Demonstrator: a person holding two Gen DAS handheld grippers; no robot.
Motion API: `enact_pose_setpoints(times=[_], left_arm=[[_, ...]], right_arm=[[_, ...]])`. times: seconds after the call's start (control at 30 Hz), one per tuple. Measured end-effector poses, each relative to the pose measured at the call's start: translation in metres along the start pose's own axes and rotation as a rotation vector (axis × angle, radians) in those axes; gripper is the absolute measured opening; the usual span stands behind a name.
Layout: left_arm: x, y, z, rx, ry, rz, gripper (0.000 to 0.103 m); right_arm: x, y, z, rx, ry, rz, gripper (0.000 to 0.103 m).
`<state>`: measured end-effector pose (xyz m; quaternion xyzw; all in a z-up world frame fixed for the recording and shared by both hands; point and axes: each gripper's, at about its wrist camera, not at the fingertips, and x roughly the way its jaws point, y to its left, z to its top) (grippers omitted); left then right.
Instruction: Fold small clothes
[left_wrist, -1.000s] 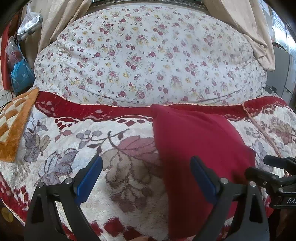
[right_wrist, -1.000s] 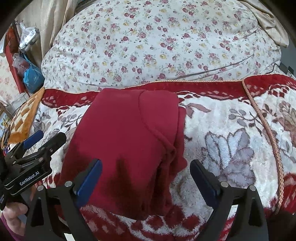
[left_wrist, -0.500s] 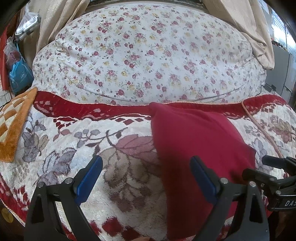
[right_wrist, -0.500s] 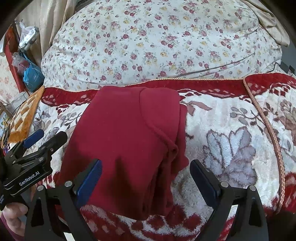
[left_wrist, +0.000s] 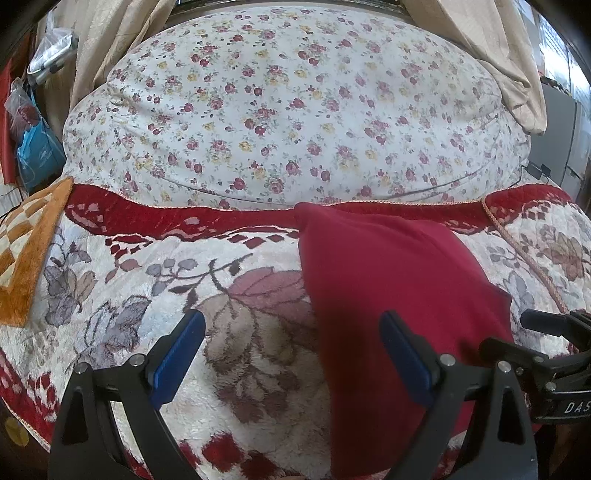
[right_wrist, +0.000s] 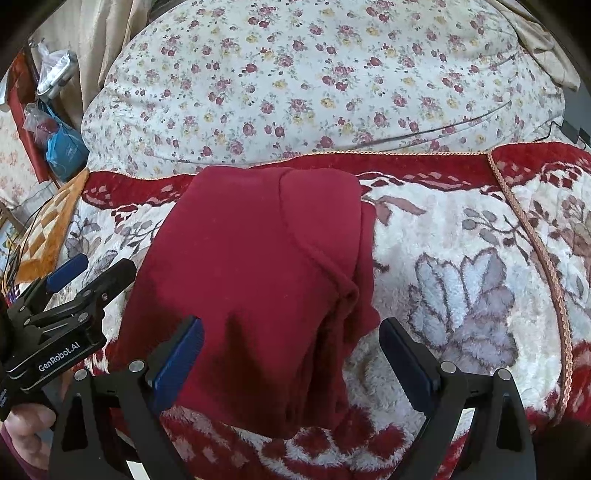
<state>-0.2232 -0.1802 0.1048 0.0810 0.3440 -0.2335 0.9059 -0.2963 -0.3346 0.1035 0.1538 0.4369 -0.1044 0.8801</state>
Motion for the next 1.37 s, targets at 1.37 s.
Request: enact_pose_setpoints(times=[1.37], left_arm=[[0.0018,-0.0021,-0.0034,-0.001,0.01,-0.012,0.094]], right_arm=[[0.005,0.0029,-0.0036,0.007,0.013,0.012,0.098]])
